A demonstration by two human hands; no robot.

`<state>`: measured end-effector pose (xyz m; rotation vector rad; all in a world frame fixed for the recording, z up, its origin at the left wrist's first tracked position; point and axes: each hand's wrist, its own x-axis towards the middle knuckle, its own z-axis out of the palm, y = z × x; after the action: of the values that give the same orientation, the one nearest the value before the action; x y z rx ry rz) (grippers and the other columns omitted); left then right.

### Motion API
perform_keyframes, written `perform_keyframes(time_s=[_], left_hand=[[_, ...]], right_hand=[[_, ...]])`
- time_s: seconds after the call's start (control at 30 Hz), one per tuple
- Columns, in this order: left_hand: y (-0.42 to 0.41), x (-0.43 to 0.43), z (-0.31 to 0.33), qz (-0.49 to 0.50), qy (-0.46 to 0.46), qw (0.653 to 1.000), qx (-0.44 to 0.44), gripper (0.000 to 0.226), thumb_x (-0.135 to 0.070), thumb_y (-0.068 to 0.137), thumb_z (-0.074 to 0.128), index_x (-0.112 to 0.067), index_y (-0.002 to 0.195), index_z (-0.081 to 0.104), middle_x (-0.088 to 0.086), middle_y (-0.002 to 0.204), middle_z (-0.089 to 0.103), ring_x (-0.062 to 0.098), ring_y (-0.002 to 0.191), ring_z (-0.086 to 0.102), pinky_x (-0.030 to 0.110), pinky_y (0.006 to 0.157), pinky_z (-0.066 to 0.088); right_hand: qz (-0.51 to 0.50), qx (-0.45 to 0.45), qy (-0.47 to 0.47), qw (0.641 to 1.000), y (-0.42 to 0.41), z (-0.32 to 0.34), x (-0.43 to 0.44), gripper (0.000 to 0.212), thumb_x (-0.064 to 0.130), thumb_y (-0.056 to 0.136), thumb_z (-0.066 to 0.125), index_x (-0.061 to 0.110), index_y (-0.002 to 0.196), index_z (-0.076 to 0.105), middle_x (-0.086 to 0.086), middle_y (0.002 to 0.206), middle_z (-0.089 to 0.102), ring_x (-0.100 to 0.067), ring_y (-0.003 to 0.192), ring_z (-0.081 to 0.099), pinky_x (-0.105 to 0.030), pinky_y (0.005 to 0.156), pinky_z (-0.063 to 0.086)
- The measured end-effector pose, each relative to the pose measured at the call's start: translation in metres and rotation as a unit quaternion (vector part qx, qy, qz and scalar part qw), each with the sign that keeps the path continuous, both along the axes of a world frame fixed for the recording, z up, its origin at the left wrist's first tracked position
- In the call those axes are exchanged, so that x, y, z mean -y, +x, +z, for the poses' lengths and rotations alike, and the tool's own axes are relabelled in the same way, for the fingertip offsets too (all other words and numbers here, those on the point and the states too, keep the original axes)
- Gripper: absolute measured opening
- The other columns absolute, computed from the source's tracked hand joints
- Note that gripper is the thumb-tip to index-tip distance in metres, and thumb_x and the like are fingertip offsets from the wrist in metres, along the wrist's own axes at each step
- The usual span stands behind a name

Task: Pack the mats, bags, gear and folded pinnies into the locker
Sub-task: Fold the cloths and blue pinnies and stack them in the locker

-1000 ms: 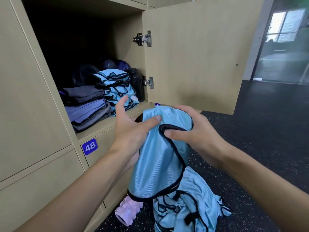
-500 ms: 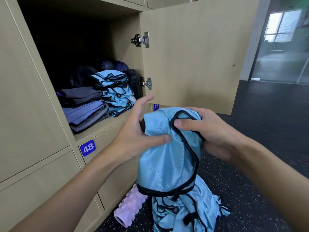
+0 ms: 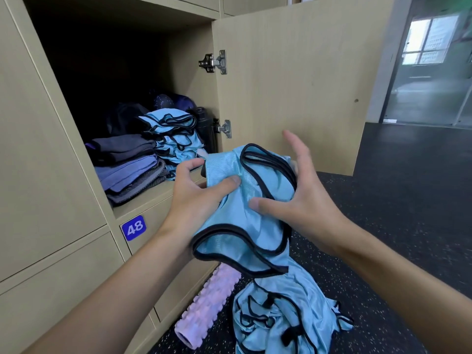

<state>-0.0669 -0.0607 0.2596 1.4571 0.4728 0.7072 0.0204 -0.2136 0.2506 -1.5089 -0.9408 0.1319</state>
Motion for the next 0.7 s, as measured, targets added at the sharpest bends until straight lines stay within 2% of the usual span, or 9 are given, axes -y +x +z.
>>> perform_keyframes(time_s=[0.07,0.17,0.27,0.33,0.4,0.5,0.57,0.6,0.7], left_hand=[[-0.003,0.0,0.0,0.003,-0.029,1.0,0.001,0.062,-0.016,0.079,0.083,-0.024,0.128,0.047,-0.003,0.072,0.073,0.009,0.055,0.069,0.023,0.047,0.055],[-0.01,0.003,0.004,-0.004,-0.01,1.0,-0.01,0.062,-0.018,0.082,0.08,-0.03,0.13,0.044,-0.002,0.074,0.071,0.005,0.049,0.067,0.018,0.039,0.048],[-0.015,0.006,0.009,-0.065,0.015,0.998,0.016,0.077,-0.014,0.082,0.079,-0.044,0.138,0.035,0.004,0.082,0.077,0.017,0.067,0.074,0.027,0.051,0.055],[-0.017,0.001,0.01,-0.144,0.051,0.988,0.016,0.094,-0.017,0.072,0.084,-0.052,0.141,0.031,0.007,0.1,0.077,0.023,0.086,0.075,0.038,0.068,0.061],[-0.018,-0.008,0.009,-0.188,0.119,0.975,-0.003,0.101,-0.03,0.062,0.093,-0.055,0.14,0.033,0.006,0.12,0.069,0.021,0.104,0.071,0.041,0.085,0.06],[-0.019,-0.022,0.006,-0.14,0.312,0.938,-0.052,0.104,-0.058,0.05,0.085,-0.058,0.139,0.032,-0.01,0.15,0.032,0.0,0.137,0.04,0.038,0.11,0.045],[-0.022,-0.025,0.004,-0.127,0.414,0.899,-0.063,0.108,-0.066,0.05,0.079,-0.056,0.144,0.027,-0.028,0.156,0.0,-0.006,0.147,0.008,0.034,0.122,0.024],[-0.023,-0.025,0.005,-0.142,0.445,0.882,-0.062,0.111,-0.067,0.051,0.079,-0.053,0.147,0.024,-0.033,0.156,-0.008,-0.009,0.147,-0.002,0.031,0.122,0.017],[-0.027,-0.023,0.006,-0.187,0.498,0.842,-0.093,0.12,-0.062,0.052,0.087,-0.048,0.15,0.019,-0.035,0.154,0.001,-0.013,0.145,0.0,0.018,0.117,0.011]], right_hand=[[-0.001,0.057,-0.038,0.998,-0.001,-0.001,-0.001,0.101,0.021,0.069,0.089,0.06,0.136,0.024,0.014,0.139,0.044,0.001,0.126,0.049,-0.024,0.107,0.042],[-0.002,0.089,-0.071,0.993,-0.002,-0.003,-0.003,0.077,0.022,0.068,0.089,0.046,0.13,0.049,0.009,0.132,0.046,0.009,0.119,0.046,-0.011,0.1,0.041],[-0.017,0.026,-0.053,0.998,-0.001,-0.001,-0.005,0.069,0.017,0.066,0.09,0.036,0.124,0.059,0.003,0.124,0.056,-0.002,0.111,0.058,-0.023,0.094,0.052],[0.006,-0.058,-0.016,0.998,0.0,0.005,-0.003,0.07,0.009,0.062,0.089,0.028,0.123,0.06,-0.005,0.117,0.067,-0.018,0.103,0.069,-0.033,0.087,0.058],[0.036,-0.133,0.017,0.99,-0.001,0.012,0.002,0.072,0.009,0.056,0.084,0.021,0.122,0.06,-0.008,0.106,0.074,-0.025,0.094,0.073,-0.035,0.079,0.061],[0.061,-0.175,0.022,0.982,-0.003,0.018,0.007,0.067,0.004,0.058,0.08,0.018,0.12,0.061,-0.007,0.097,0.076,-0.025,0.087,0.074,-0.032,0.071,0.061],[0.067,-0.187,0.019,0.98,-0.006,0.019,0.007,0.062,0.001,0.06,0.079,0.017,0.118,0.062,-0.007,0.095,0.077,-0.025,0.083,0.074,-0.032,0.067,0.061],[0.068,-0.19,0.017,0.979,-0.007,0.019,0.007,0.061,0.002,0.059,0.079,0.016,0.117,0.063,-0.007,0.095,0.077,-0.025,0.083,0.074,-0.032,0.068,0.061],[0.078,-0.191,0.009,0.978,-0.009,0.019,0.006,0.054,0.004,0.06,0.078,0.017,0.111,0.066,-0.007,0.096,0.077,-0.024,0.084,0.074,-0.034,0.071,0.061]])
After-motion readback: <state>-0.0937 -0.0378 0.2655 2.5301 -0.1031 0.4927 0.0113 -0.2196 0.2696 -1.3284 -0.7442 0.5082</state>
